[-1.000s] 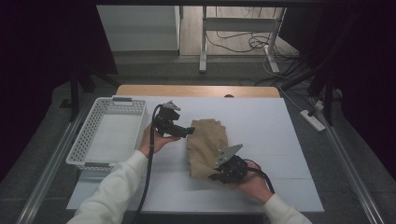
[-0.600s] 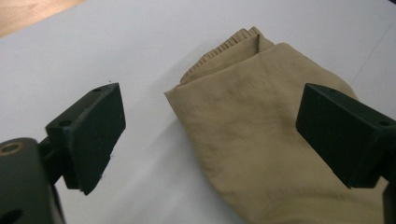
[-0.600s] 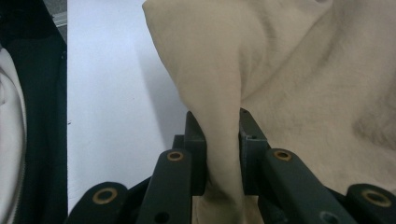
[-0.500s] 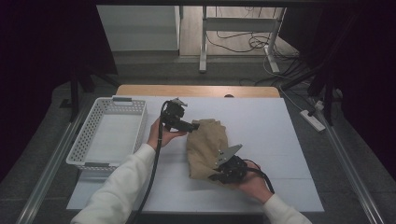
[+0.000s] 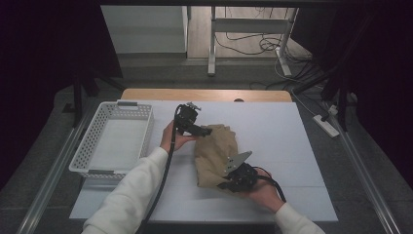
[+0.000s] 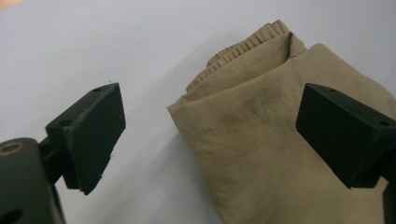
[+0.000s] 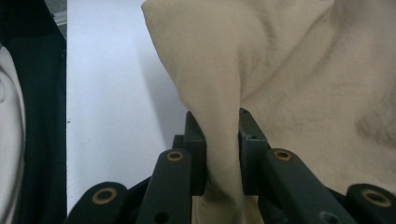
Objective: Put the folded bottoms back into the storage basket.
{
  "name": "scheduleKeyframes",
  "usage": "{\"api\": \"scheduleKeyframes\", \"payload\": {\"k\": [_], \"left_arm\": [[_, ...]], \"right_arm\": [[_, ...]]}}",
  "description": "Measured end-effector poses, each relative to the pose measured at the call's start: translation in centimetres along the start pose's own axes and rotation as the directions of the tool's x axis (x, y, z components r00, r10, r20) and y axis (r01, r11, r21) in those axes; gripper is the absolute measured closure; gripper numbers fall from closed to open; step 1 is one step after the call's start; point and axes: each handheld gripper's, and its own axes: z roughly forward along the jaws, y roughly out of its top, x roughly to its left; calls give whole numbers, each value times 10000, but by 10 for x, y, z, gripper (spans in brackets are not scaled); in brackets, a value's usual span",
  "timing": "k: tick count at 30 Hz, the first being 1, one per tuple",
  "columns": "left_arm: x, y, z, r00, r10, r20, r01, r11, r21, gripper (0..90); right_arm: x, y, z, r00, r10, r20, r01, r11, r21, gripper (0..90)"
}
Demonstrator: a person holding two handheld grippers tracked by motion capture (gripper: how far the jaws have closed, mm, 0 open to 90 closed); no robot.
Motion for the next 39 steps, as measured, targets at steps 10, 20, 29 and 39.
{"api": "scheduleKeyframes", "payload": {"k": [10,20,29,39], "left_arm": [[3,2,10,9998,-149,143,146,9996,231,92],[-1,4,19,9998,25,220,-38,9982,592,86],[3,1,32,9992,-86,384,47,9951,991,69],[0,0,49,9970,13,777,-129,9889,1482,53]], "right_arm": [[0,0,0,10000,11,-3,-11,10000,10,779],[0,-1,1,10000,27,-22,-27,10000,-10,779],[0,-1,1,10000,9,-42,-9,10000,34,779],[0,-1,2,9999,38,-103,-37,10000,52,778]]}}
